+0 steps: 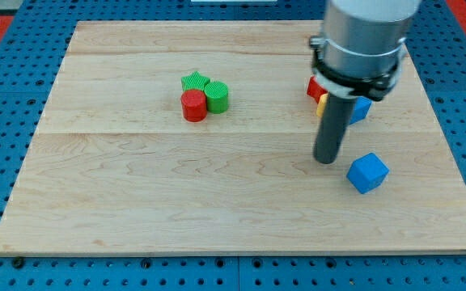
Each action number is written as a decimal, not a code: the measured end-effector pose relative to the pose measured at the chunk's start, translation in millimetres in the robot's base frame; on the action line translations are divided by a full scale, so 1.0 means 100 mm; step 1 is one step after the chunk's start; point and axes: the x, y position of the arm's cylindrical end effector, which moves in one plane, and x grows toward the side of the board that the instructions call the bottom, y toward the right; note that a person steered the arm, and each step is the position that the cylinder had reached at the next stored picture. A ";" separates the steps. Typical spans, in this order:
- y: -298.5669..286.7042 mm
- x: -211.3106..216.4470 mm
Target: Move the group of blocks slightly down
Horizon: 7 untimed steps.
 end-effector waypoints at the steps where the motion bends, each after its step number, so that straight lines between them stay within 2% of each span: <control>1: 0.46 0.00; 3: 0.60 -0.03; 4: 0.92 -0.20; 7: 1.10 -1.13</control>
